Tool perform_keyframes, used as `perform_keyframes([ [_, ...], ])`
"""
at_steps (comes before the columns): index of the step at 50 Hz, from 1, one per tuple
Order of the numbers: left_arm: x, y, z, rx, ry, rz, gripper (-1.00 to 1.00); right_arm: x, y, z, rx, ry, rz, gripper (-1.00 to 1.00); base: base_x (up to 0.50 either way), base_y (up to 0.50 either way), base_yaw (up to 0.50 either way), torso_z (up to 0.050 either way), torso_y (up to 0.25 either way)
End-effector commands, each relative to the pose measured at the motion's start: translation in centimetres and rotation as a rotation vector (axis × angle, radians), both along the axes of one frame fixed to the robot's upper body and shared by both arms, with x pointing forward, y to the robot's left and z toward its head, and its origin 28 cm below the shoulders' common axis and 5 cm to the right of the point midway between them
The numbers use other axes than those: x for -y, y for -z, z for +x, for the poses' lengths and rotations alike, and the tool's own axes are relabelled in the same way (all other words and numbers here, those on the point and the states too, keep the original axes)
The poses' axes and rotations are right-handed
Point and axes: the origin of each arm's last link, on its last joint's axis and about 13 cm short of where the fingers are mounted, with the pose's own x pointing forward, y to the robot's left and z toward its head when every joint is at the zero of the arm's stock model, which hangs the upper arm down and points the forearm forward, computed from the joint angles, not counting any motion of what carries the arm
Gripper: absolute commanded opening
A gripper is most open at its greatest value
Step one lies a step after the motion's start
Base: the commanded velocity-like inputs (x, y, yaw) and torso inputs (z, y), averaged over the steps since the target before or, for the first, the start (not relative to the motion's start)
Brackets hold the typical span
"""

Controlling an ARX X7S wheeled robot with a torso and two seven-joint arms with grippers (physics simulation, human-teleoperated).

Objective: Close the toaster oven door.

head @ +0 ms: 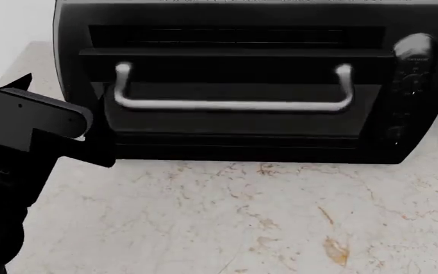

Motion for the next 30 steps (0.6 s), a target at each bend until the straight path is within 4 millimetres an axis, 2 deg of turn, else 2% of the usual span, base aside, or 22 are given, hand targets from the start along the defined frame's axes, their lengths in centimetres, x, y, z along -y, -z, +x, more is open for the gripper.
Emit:
perform_keyframes([
  [1, -0.3, 0.2, 1.4, 0.002, -0.079, 0.024, 1.0, 0.1, 0.0, -0.2, 0.003, 0.006, 0.001, 1.0, 0.0, 0.0, 0.0, 0.0, 0.0],
  [21, 1.3, 0.1, 1.9, 0.043, -0.131, 0.0, 1.0, 0.5, 0.1, -0.4, 0.009, 0.01, 0.009, 1.0, 0.0, 0.0, 0.0, 0.0, 0.0],
  [30, 2.2, 0.3, 2.8, 0.077, -0.181, 0.006, 1.0, 0.8, 0.2, -0.4, 0.009, 0.011, 0.017, 1.0, 0.0, 0.0, 0.0, 0.0, 0.0],
])
